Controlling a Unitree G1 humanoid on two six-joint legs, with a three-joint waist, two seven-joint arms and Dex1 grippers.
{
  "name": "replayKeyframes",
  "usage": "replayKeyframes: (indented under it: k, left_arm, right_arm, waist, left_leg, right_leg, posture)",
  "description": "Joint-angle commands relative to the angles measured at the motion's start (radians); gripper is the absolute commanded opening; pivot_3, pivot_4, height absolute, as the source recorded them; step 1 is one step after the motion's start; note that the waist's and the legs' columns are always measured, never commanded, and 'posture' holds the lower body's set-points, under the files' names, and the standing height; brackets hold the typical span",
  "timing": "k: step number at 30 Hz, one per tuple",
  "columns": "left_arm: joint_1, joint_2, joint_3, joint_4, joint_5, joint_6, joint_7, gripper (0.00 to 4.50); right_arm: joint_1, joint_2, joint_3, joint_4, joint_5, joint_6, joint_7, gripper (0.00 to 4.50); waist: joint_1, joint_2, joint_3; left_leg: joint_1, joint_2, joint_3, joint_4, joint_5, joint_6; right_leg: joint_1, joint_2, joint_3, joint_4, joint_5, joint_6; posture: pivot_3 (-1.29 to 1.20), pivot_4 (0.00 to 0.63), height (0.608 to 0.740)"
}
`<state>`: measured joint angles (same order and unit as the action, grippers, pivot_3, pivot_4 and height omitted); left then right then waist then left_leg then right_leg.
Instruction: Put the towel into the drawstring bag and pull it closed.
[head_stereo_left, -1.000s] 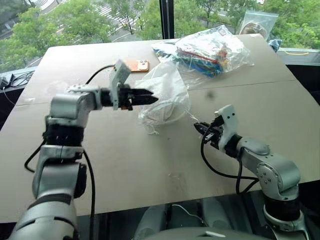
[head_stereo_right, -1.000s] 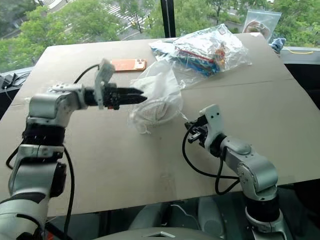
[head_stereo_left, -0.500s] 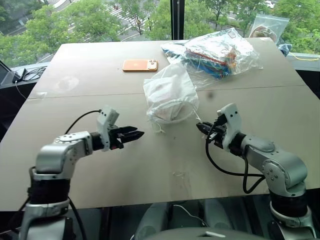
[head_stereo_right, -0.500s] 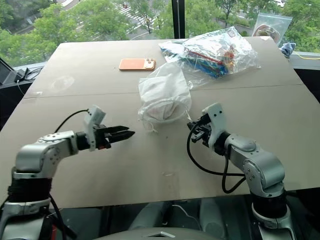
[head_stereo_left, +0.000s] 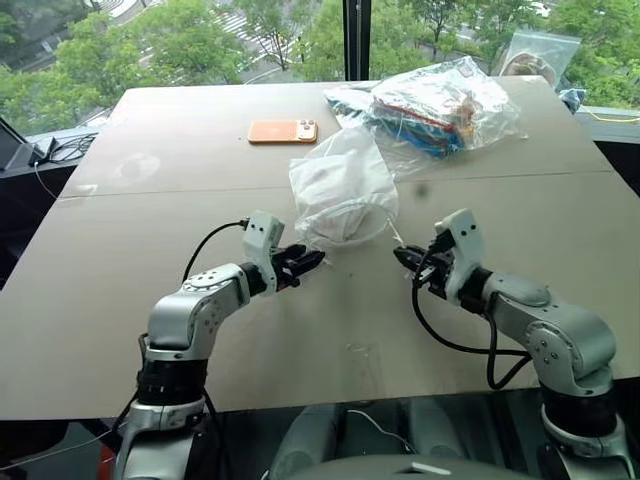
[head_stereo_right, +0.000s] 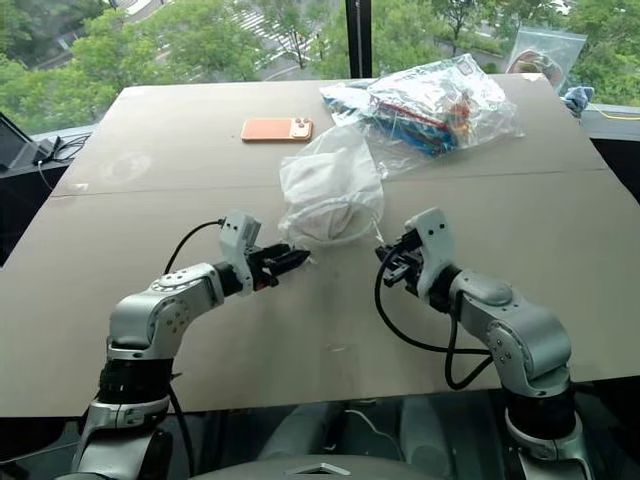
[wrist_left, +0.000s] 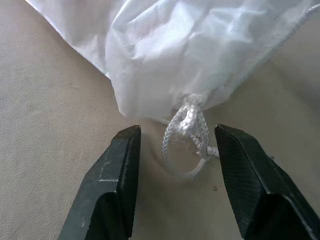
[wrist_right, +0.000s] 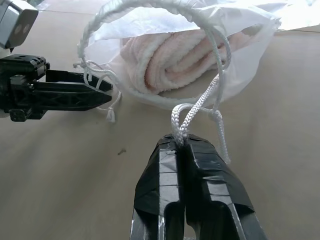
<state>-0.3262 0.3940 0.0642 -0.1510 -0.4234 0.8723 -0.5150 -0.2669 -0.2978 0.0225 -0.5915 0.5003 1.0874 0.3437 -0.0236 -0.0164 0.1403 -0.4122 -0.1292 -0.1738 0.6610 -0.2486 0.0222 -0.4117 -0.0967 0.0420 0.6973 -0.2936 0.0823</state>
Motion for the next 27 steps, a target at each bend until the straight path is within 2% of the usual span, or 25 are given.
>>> replayKeyframes:
  k: [1, 2, 3, 5, 9, 13, 17, 27]
  left_arm:
    - [-0.011, -0.025, -0.033, 0.029, 0.068, -0.036, 0.08, 0.72]
    - [-0.011, -0.025, -0.034, 0.04, 0.086, -0.051, 0.094, 0.21]
    - [-0.011, -0.028, -0.024, 0.054, 0.095, -0.066, 0.105, 0.07]
    - [-0.016, -0.04, 0.008, 0.075, 0.103, -0.098, 0.134, 0.07]
    - [-0.089, -0.064, 0.111, 0.141, 0.14, -0.286, 0.251, 0.07]
    - [-0.151, -0.013, 0.132, 0.232, 0.248, -0.485, 0.331, 0.07]
    - [-0.289, 0.067, 0.171, 0.347, 0.335, -0.685, 0.408, 0.07]
    - [-0.569, 0.132, 0.174, 0.588, 0.34, -0.787, 0.421, 0.07]
  right_arm:
    - [-0.002, 0.002, -0.01, -0.052, 0.02, -0.007, -0.011, 0.0]
    - [-0.001, 0.002, -0.012, -0.053, 0.021, -0.008, -0.015, 0.0]
    - [-0.001, 0.002, -0.021, -0.051, 0.019, -0.013, -0.022, 0.0]
    - [-0.005, 0.007, -0.04, -0.043, 0.012, -0.026, -0.042, 0.0]
    - [-0.051, 0.028, -0.105, 0.026, -0.055, -0.089, -0.139, 0.0]
    - [-0.101, 0.038, -0.166, 0.082, -0.126, -0.142, -0.234, 0.0]
    - [-0.131, -0.026, -0.188, 0.099, -0.238, -0.183, -0.31, 0.0]
    - [-0.204, -0.096, -0.31, 0.144, -0.3, -0.199, -0.375, 0.0]
  waist:
    - [0.011, 0.0, 0.0]
    - [0.012, 0.0, -0.001]
    - [0.013, 0.0, -0.001]
    - [0.014, 0.001, -0.001]
    - [0.012, 0.0, 0.0]
    - [0.008, -0.001, 0.0]
    - [0.011, -0.001, 0.0]
    - [-0.005, -0.001, 0.001]
  left_leg:
    - [0.0, 0.0, 0.0, 0.0, 0.0, 0.0]
    - [0.001, 0.0, 0.0, 0.0, 0.0, 0.0]
    - [0.001, 0.0, 0.0, 0.0, 0.0, 0.0]
    - [0.002, 0.0, 0.0, 0.0, 0.0, 0.0]
    - [0.013, 0.0, 0.0, -0.003, 0.0, 0.0]
    - [0.015, 0.001, 0.001, -0.007, 0.0, 0.0]
    - [0.011, 0.001, 0.002, -0.007, 0.0, 0.0]
    - [0.006, 0.0, 0.003, -0.007, 0.0, 0.0]
  right_leg:
    - [0.0, 0.0, 0.0, 0.0, 0.0, 0.0]
    - [0.001, 0.0, 0.0, 0.0, 0.0, 0.0]
    - [0.001, 0.0, 0.0, 0.0, 0.0, 0.0]
    - [0.003, 0.0, 0.0, 0.0, 0.0, 0.0]
    - [0.012, 0.0, 0.0, -0.001, 0.0, 0.0]
    - [0.013, 0.001, 0.001, -0.002, 0.001, -0.001]
    - [0.01, 0.0, 0.001, -0.004, 0.001, -0.001]
    - [0.004, 0.0, 0.002, -0.002, 0.001, -0.001]
  posture:
    - [0.0, 0.15, 0.74]
    - [0.0, 0.15, 0.74]
    - [0.0, 0.15, 0.74]
    - [0.0, 0.15, 0.74]
    - [0.0, 0.15, 0.74]
    - [0.0, 0.15, 0.74]
    - [0.0, 0.15, 0.74]
    - [0.0, 0.15, 0.74]
